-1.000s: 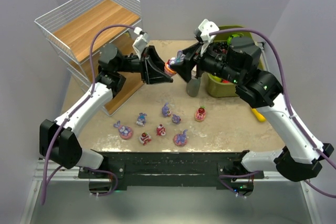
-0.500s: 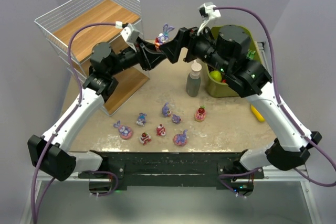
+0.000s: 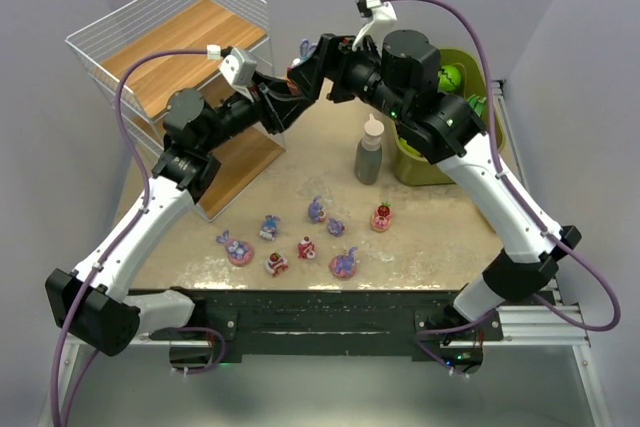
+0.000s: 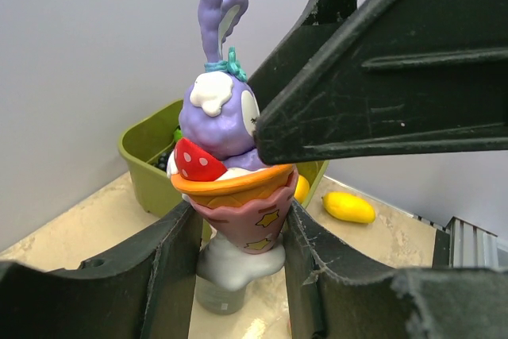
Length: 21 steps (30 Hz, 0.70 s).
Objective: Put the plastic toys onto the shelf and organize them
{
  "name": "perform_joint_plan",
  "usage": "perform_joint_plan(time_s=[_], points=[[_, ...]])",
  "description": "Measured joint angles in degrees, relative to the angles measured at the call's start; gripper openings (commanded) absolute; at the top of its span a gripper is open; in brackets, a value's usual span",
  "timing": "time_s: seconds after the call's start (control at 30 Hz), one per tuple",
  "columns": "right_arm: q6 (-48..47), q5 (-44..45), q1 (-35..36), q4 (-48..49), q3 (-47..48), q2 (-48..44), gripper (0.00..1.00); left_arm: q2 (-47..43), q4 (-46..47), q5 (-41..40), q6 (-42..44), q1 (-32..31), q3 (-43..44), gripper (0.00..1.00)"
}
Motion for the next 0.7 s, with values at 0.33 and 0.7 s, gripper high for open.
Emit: perform_joint_plan(time_s=[0.33,0.7], points=[[0.79,0.02,0.0,-0.11,4.15,3.91,0.66,0.0,0.48,0.0,0.0,0.0,0.0,0.0],[1.44,0.24,0.04,-0.74,5.64,5.73,0.06,0.07,0.57,-0.74,-0.17,0.0,-0.09,0.1]])
